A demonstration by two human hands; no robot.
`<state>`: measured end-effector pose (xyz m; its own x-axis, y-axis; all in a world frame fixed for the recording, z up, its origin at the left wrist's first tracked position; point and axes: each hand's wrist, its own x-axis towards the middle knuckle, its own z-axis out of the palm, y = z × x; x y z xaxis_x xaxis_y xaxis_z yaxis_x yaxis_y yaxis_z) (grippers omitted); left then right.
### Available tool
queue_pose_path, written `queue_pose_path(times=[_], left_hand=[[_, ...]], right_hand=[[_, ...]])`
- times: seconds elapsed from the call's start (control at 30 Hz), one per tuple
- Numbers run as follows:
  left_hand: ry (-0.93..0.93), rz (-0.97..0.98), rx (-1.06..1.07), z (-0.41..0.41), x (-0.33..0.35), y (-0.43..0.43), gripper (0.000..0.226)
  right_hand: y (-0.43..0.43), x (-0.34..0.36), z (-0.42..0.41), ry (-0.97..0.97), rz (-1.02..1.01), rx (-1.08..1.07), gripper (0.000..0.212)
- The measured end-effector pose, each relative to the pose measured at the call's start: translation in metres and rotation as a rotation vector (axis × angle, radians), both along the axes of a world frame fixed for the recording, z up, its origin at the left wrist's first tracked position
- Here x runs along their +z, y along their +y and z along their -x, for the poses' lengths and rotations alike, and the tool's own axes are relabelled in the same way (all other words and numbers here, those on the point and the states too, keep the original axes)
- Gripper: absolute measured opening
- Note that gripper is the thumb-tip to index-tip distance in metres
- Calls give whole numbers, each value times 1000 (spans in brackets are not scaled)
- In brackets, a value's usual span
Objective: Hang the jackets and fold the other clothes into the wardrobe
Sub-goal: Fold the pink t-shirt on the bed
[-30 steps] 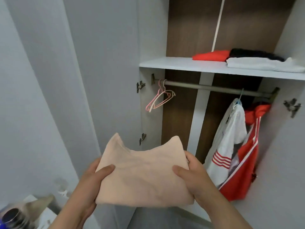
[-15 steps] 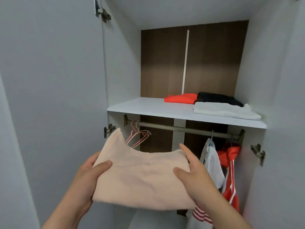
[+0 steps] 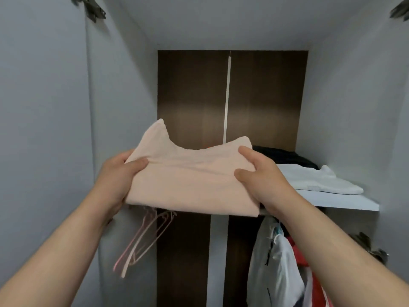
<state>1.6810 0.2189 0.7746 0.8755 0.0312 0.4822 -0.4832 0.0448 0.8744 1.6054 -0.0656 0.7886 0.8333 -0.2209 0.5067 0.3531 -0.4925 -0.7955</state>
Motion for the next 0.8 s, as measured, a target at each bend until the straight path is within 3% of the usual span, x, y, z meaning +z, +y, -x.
queue_pose_path(times=[0.13, 0.27, 0.33, 0.4, 0.47, 0.57, 0.63, 0.8], left_hand=[[-25, -164, 95, -73, 6, -21, 20], [53, -665, 82, -133, 2, -42, 17], [69, -885, 194, -140, -2, -44, 45], [-15, -947, 259, -138, -2, -42, 64], [-88, -1036, 107, -130, 1, -46, 68], [-39, -1269, -108, -120, 0, -66, 69], [-29, -1319, -97, -119, -2, -79, 73], [-36, -1345, -76, -134, -7, -97, 80]], right_hand=[[-15, 12, -64, 62, 46, -102, 63], [-32, -1, -109, 275, 277, -326, 57], [-38, -7, -115, 384, 501, -479, 49], [-33, -7, -113, 297, 690, -588, 36], [-20, -6, -111, 235, 758, -528, 42], [-7, -10, -112, 485, 794, -339, 66], [-9, -15, -117, 592, 864, -322, 71], [-27, -17, -128, 617, 901, -339, 75]])
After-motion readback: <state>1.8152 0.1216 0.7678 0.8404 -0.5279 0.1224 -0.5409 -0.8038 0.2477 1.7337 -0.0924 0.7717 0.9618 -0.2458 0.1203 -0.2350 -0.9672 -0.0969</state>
